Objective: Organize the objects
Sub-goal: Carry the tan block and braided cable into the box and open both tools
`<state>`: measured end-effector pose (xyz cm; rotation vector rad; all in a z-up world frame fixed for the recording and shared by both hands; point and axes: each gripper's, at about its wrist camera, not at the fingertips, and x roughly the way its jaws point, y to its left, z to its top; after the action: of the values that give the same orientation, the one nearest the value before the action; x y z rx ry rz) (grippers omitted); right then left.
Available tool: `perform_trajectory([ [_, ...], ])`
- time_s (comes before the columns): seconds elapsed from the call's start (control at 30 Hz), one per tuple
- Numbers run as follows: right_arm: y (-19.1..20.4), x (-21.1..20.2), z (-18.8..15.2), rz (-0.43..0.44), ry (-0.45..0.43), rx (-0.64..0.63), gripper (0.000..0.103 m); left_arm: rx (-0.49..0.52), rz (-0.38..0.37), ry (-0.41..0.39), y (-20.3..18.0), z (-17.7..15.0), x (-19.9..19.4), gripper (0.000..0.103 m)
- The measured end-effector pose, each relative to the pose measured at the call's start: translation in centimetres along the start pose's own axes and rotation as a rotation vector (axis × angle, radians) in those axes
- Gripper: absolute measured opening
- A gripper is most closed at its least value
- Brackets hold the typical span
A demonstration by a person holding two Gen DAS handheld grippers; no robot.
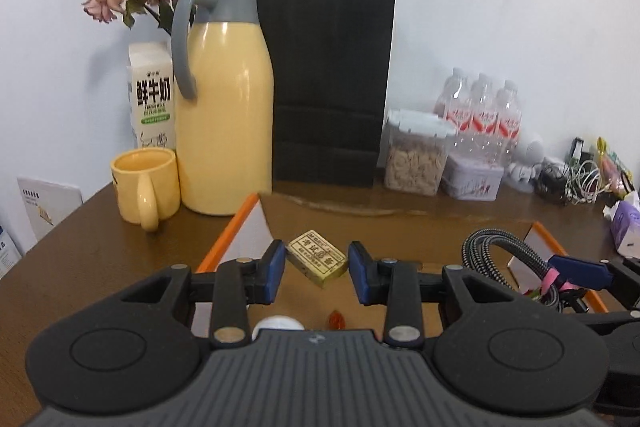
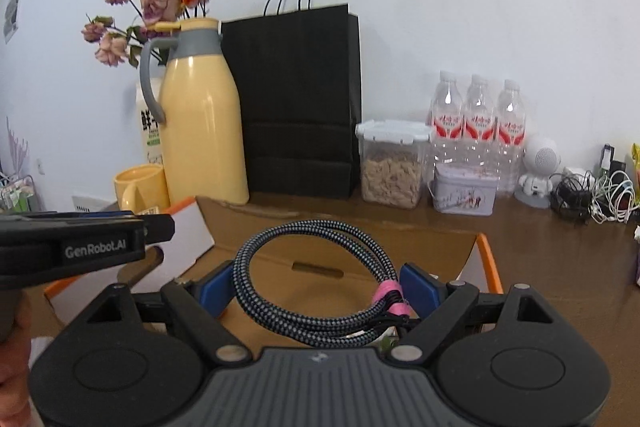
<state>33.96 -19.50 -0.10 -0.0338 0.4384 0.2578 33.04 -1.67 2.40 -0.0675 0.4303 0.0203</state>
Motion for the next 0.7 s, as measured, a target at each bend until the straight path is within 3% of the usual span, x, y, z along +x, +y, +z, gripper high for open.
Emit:
perform_trajectory([
  [0.13, 0.3, 0.2, -0.4, -0.012, 0.024, -0.009, 0.087, 0.024, 0.006, -0.015, -0.5, -0.7, -0.3, 0.037],
  [0.17, 0.3, 0.1, -0.5, -0.019, 0.024, -0.013, 0.087, 0.027, 0.014, -0.026, -0.6, -0.8, -0.5, 0.042],
  [0.2, 0.4, -0.1, -0.6, -0.029, 0.018, -0.019, 0.09, 0.029, 0.023, -0.037, -0.6, -0.8, -0.8, 0.049],
  [0.23, 0.4, -0.3, -0.7, -0.04, 0.009, -0.023, 0.101, 0.026, 0.032, -0.052, -0.6, -0.8, -1.1, 0.067],
  [0.27, 0.5, -0.5, -0.7, -0.051, -0.004, -0.025, 0.103, 0.023, 0.038, -0.064, -0.6, -0.8, -1.3, 0.085],
  [0.37, 0.5, -1.1, -0.7, -0.062, -0.027, -0.029, 0.103, 0.025, 0.047, -0.105, -0.6, -0.8, -2.3, 0.102],
  [0.7, 0.4, -2.1, -0.6, -0.077, -0.058, -0.028, 0.103, 0.002, 0.064, -0.138, -0.5, -0.7, -3.0, 0.103],
])
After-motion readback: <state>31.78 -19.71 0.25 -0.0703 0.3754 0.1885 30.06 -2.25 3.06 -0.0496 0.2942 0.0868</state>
